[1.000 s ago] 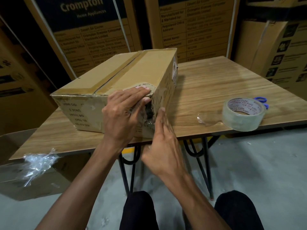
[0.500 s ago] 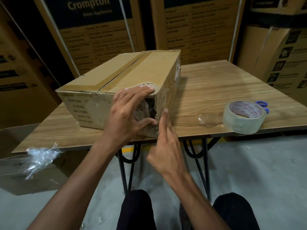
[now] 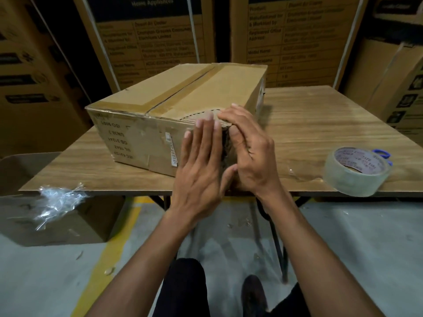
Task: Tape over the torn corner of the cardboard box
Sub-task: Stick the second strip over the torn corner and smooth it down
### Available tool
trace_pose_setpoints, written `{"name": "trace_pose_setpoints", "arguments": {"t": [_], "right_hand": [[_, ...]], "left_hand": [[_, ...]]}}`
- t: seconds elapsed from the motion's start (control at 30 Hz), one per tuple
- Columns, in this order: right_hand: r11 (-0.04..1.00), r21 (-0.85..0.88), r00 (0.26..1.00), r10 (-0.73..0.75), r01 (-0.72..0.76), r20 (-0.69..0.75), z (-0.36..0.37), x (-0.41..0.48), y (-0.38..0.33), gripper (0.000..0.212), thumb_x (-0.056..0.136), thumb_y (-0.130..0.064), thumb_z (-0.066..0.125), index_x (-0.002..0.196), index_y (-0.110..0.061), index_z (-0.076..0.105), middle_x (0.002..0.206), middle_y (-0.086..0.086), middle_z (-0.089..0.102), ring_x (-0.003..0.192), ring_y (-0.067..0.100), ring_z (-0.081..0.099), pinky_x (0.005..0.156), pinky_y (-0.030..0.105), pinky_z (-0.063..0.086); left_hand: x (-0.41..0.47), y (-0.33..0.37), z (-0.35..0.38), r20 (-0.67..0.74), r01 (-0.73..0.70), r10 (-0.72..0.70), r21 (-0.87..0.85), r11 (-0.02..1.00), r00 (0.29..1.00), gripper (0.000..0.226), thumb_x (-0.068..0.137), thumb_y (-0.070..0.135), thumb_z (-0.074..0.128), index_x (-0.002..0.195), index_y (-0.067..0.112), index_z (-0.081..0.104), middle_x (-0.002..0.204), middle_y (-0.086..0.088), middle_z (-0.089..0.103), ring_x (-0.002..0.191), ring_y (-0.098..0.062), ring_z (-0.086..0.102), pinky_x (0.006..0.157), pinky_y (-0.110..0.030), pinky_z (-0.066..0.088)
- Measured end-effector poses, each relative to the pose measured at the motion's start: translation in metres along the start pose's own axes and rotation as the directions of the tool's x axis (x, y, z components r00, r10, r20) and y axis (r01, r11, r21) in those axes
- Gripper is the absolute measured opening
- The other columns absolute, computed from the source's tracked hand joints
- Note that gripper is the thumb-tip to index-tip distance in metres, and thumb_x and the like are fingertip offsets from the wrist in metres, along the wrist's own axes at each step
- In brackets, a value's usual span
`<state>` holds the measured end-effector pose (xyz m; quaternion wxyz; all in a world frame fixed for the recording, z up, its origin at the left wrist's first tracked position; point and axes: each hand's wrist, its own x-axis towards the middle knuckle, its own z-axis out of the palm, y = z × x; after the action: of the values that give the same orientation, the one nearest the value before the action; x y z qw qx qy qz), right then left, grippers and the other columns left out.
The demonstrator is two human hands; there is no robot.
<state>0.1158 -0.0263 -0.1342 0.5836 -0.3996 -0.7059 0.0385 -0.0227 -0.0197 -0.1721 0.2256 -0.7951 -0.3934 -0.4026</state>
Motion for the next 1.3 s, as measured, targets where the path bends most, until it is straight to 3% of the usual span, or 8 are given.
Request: {"name": "trace_pose_setpoints", "arguments": {"t": [0.17,0.47,0.63,0.77,0.93,1.07,1.2,1.3], "right_hand": [[0.997,0.076,0.996,-0.025,0.031,-0.083,0.006,0.001,0.007,0.03,0.102,-0.004,0.046,0.124,0.002,0.066,0.131,0.014,0.065,0.137,0.026,0.05,0.116,0.037,0.038],[0.995,0.085,0.996,-0.056,0.062,-0.063,0.003,0.002,0.01,0.029,0.1,-0.008,0.052,0.124,-0.001,0.066,0.132,0.011,0.065,0.137,0.023,0.05,0.116,0.036,0.037],[0.997,0.061,0.998,-0.046,0.048,-0.034,-0.001,0.003,0.006,0.029,0.101,-0.01,0.052,0.126,-0.004,0.066,0.133,0.007,0.064,0.138,0.021,0.049,0.116,0.031,0.036],[0.996,0.078,0.997,-0.032,0.038,-0.069,0.004,0.001,0.005,0.029,0.101,-0.01,0.051,0.126,-0.004,0.066,0.133,0.008,0.064,0.138,0.022,0.049,0.116,0.032,0.036],[0.996,0.084,0.998,-0.034,0.038,-0.045,0.003,0.001,0.009,0.03,0.101,-0.009,0.05,0.127,-0.003,0.065,0.135,0.01,0.064,0.139,0.023,0.048,0.116,0.037,0.037],[0.996,0.071,0.998,-0.048,0.05,-0.037,0.001,0.001,0.011,0.029,0.101,-0.008,0.051,0.126,-0.002,0.065,0.134,0.011,0.064,0.138,0.024,0.049,0.116,0.033,0.036],[0.995,0.08,0.996,-0.062,0.067,-0.071,0.006,0.002,0.012,0.028,0.1,-0.005,0.051,0.122,0.001,0.066,0.13,0.014,0.065,0.136,0.028,0.051,0.115,0.032,0.035],[0.994,0.08,0.992,-0.063,0.072,-0.109,0.01,0.001,0.013,0.027,0.1,-0.004,0.05,0.12,0.003,0.066,0.127,0.015,0.066,0.134,0.031,0.052,0.115,0.036,0.037]], "left_hand": [[-0.005,-0.001,0.022,-0.01,0.035,-0.034,0.109,0.993,0.999,0.086,0.106,0.057,0.023,0.154,0.012,-0.033,0.159,-0.005,-0.048,0.152,-0.019,-0.035,0.128,-0.04,-0.014],[-0.021,0.006,0.028,-0.022,0.167,-0.167,0.01,0.986,0.986,0.091,0.105,0.065,0.024,0.156,0.015,-0.03,0.163,0.0,-0.042,0.156,-0.017,-0.027,0.13,-0.042,-0.005],[-0.043,-0.002,0.018,0.076,0.216,-0.218,0.036,0.976,0.973,0.097,0.102,0.071,0.03,0.16,0.013,-0.022,0.168,-0.003,-0.031,0.159,-0.019,-0.017,0.131,-0.048,0.004],[-0.035,0.004,0.003,0.052,0.161,-0.162,0.016,0.987,0.985,0.091,0.105,0.065,0.029,0.16,0.011,-0.019,0.169,-0.004,-0.027,0.16,-0.021,-0.015,0.131,-0.049,0.002],[-0.006,-0.011,0.01,0.024,0.052,-0.055,0.112,0.992,0.998,0.091,0.105,0.067,0.028,0.157,0.019,-0.03,0.164,0.003,-0.04,0.154,-0.013,-0.028,0.129,-0.045,-0.004],[-0.019,-0.027,0.016,0.025,0.128,-0.13,0.057,0.99,0.991,0.101,0.098,0.077,0.03,0.155,0.022,-0.032,0.162,0.006,-0.043,0.153,-0.013,-0.03,0.128,-0.048,-0.007],[-0.043,-0.046,0.009,0.103,0.212,-0.221,0.09,0.973,0.97,0.095,0.1,0.073,0.028,0.158,0.021,-0.026,0.165,0.006,-0.037,0.157,-0.015,-0.025,0.129,-0.059,0.003],[-0.048,-0.042,-0.003,0.073,0.223,-0.226,0.054,0.973,0.971,0.091,0.102,0.068,0.033,0.164,0.014,-0.007,0.174,-0.001,-0.02,0.159,-0.017,-0.018,0.128,-0.062,0.006]]}}
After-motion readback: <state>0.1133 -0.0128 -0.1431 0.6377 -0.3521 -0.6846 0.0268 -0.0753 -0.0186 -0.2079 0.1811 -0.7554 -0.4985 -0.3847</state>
